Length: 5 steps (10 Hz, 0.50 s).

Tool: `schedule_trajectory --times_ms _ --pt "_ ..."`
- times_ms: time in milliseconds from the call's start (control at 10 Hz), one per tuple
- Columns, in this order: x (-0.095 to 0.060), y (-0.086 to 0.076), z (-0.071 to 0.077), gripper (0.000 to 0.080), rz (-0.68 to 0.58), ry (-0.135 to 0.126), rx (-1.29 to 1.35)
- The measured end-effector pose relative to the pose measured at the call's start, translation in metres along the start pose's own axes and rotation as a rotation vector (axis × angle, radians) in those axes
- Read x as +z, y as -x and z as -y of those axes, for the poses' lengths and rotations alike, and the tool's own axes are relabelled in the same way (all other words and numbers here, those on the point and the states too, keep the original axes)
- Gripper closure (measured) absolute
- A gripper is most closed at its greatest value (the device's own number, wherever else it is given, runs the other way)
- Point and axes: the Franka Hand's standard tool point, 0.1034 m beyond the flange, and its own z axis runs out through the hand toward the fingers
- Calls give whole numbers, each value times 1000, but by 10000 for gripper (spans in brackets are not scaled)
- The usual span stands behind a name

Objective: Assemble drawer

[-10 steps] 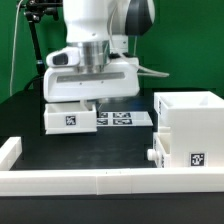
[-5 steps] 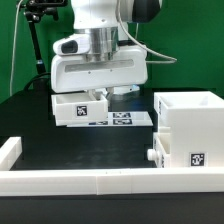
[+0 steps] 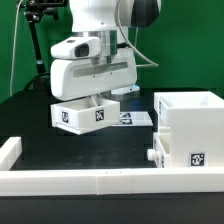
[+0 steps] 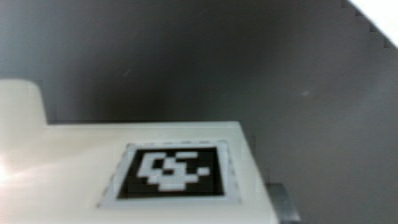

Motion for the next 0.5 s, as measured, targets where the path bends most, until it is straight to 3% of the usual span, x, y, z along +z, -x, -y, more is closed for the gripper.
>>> schedule_trajectory --times_ms 200,500 --pt "-10 -17 -15 757 17 18 -227" --pt "-7 -12 -14 757 26 13 -399"
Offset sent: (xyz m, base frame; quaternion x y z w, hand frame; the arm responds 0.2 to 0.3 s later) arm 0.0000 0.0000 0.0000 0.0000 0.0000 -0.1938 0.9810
